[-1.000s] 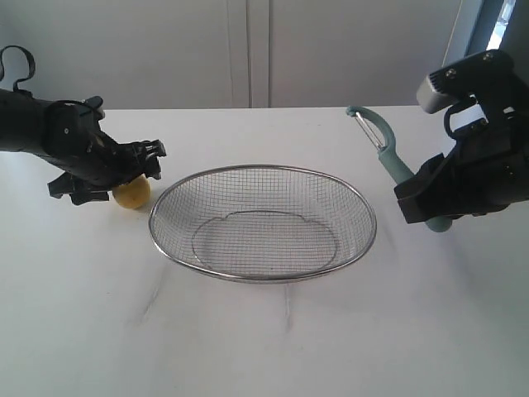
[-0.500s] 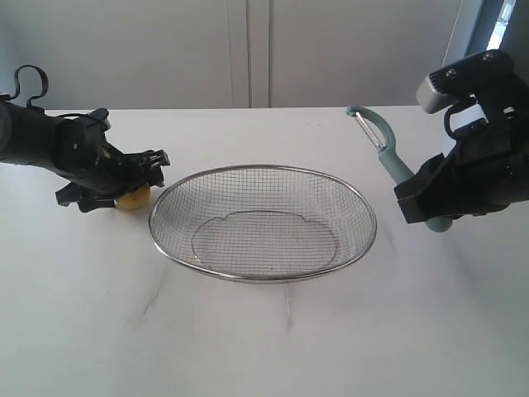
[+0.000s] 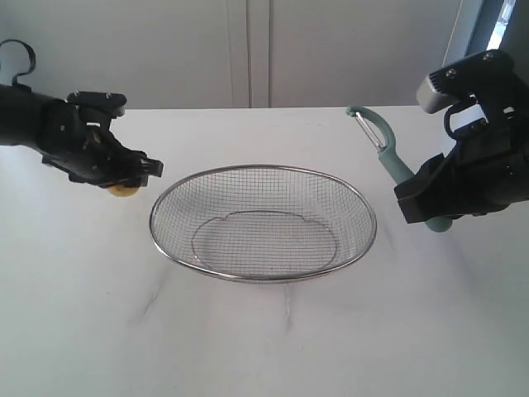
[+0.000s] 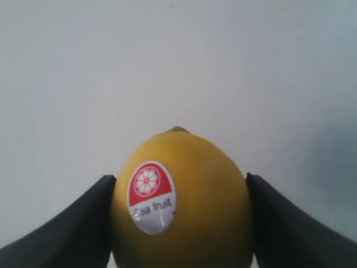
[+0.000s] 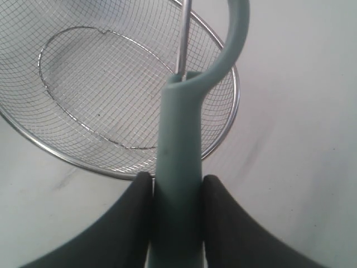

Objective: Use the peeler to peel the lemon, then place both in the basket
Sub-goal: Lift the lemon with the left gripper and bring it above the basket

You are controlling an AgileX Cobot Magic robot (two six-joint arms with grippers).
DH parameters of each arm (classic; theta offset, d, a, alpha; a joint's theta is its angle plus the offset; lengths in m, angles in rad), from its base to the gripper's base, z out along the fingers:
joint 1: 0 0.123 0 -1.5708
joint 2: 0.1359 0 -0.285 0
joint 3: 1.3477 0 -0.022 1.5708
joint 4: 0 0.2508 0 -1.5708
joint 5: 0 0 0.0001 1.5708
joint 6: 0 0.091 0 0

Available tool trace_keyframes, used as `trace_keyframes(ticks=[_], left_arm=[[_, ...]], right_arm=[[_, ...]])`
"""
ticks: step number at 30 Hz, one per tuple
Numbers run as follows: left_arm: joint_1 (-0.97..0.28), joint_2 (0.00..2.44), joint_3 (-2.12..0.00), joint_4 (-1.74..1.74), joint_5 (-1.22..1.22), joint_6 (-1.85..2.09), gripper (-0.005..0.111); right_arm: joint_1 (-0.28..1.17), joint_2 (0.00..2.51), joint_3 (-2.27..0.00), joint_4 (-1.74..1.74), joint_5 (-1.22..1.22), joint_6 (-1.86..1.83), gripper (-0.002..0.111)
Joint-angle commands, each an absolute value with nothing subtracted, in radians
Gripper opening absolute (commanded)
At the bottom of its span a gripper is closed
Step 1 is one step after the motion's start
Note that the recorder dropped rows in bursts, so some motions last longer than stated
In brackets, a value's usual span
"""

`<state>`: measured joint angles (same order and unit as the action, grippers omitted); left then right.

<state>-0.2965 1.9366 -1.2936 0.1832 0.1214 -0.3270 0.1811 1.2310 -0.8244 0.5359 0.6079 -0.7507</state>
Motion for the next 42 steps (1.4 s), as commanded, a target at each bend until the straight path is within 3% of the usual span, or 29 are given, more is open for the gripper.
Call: trace_keyframes(ticks=[1,9,22,34,42], left_arm=[[-0.301,1.817,-1.305,0.191,0.192,-0.287,0.000],[-0.301,1.643,-1.274,0.156,0.418,-0.075,0.000],[-0.308,1.183,-0.838,-0.120,0.266,0.343,0.000],[-0.603,1.106,-0.811,-0.369,0.307,0.565,0.000],[-0.683,1.106,-0.811,-0.374,0.304,0.565,0.000]], right_arm=[[0.176,1.229,-0.831,0.539,0.598,-0.760,0.000],[0.176,1.229,-0.831,0.539,0.598,-0.760,0.000],[0.176,1.229,-0.831,0.539,0.598,-0.760,0.000],[0.176,1.229,-0.831,0.541,0.598,-0.760,0.000],[0.176,1.229,-0.831,0.541,0.598,-0.760,0.000]])
